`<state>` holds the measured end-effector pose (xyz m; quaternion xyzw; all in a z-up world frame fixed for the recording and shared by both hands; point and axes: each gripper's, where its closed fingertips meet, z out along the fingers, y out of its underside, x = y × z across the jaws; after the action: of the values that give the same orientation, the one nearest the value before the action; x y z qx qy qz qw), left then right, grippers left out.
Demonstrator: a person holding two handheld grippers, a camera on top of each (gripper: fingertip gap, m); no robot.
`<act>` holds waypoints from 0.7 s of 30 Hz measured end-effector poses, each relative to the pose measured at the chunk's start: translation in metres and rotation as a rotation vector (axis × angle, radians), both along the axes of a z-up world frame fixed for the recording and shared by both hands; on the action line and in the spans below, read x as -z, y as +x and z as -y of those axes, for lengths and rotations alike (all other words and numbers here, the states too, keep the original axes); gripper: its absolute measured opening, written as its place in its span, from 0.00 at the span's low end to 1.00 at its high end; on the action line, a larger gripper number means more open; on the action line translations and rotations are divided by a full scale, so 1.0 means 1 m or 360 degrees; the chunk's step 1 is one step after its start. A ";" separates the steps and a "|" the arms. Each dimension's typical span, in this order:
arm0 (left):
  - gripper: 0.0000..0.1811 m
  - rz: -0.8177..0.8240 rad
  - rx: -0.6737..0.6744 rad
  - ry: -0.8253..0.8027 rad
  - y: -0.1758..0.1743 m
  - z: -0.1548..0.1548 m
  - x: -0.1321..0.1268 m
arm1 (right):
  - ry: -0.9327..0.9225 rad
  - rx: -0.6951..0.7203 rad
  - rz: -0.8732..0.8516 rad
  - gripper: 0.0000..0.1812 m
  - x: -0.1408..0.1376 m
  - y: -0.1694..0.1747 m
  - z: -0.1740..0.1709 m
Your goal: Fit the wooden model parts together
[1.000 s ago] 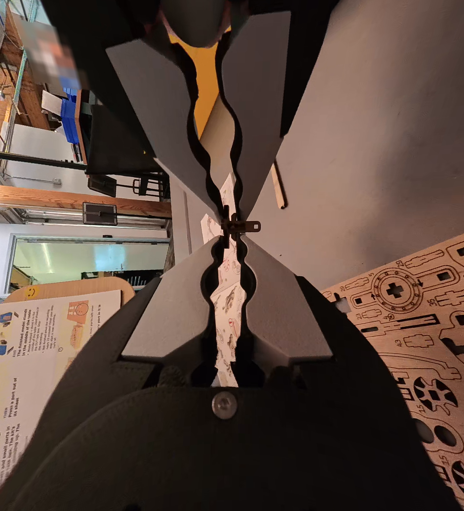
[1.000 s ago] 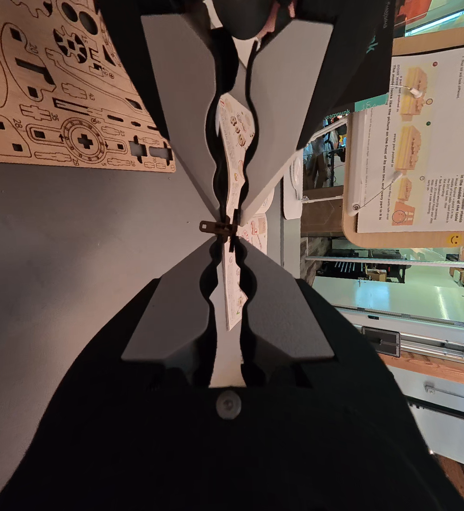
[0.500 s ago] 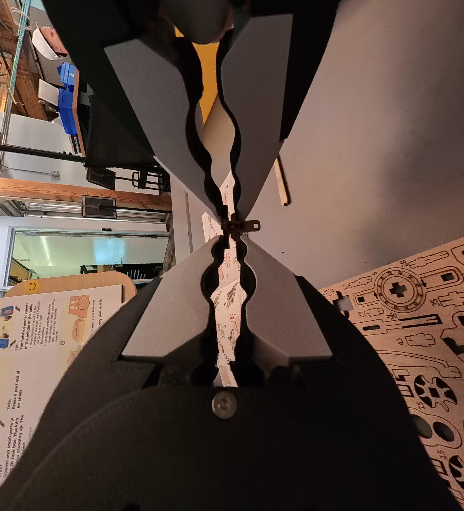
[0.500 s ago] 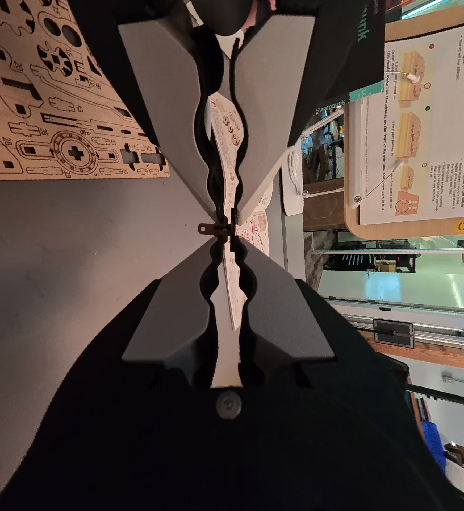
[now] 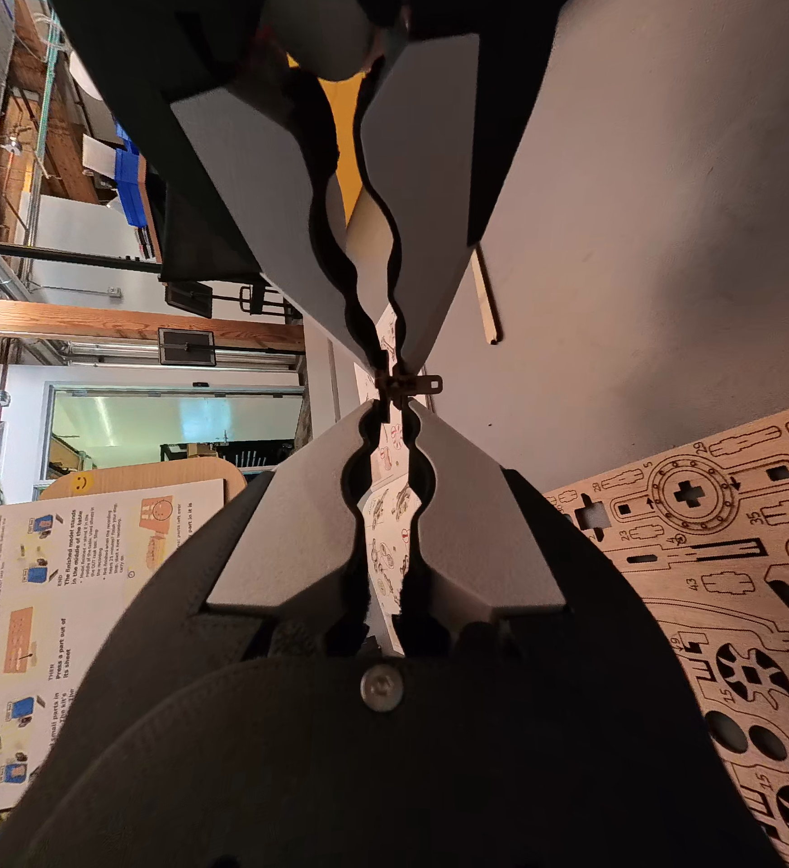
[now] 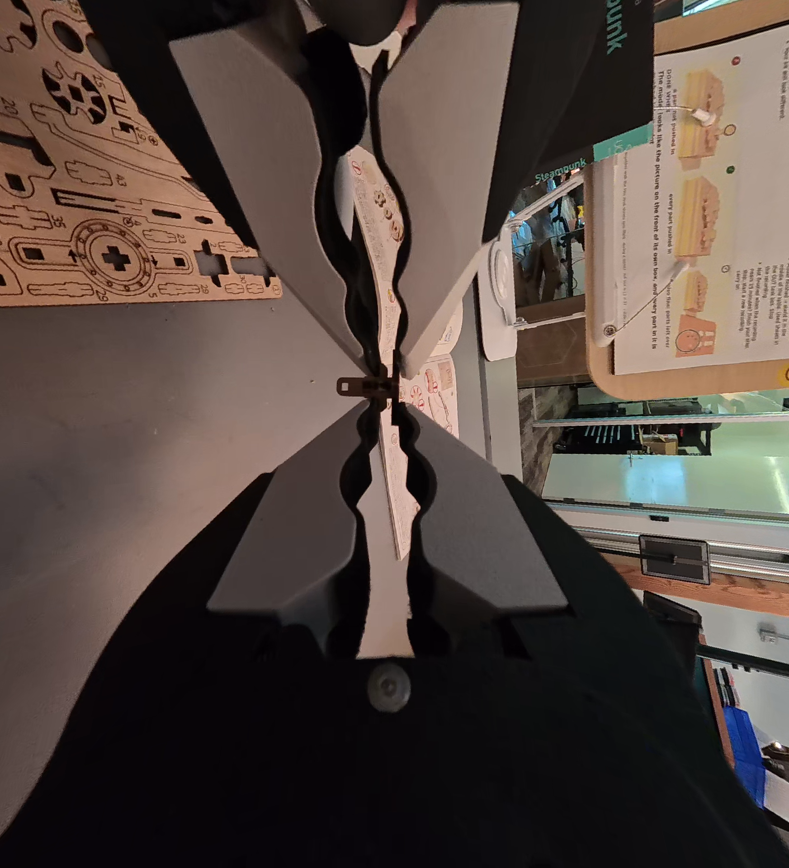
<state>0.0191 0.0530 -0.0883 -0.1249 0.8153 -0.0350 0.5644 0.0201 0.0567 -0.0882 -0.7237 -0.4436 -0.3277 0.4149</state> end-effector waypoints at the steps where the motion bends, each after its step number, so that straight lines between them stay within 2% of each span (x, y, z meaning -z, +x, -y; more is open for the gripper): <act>1: 0.03 0.0000 0.0004 0.0004 0.000 0.000 0.000 | -0.0004 -0.0003 0.0001 0.03 0.000 0.000 0.000; 21: 0.03 -0.0051 0.0051 0.0011 -0.002 0.001 0.005 | -0.0035 -0.0009 0.0016 0.03 0.005 -0.002 0.001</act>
<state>0.0167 0.0521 -0.0930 -0.1104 0.8262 -0.0392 0.5510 0.0178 0.0555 -0.0930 -0.7252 -0.4513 -0.3254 0.4057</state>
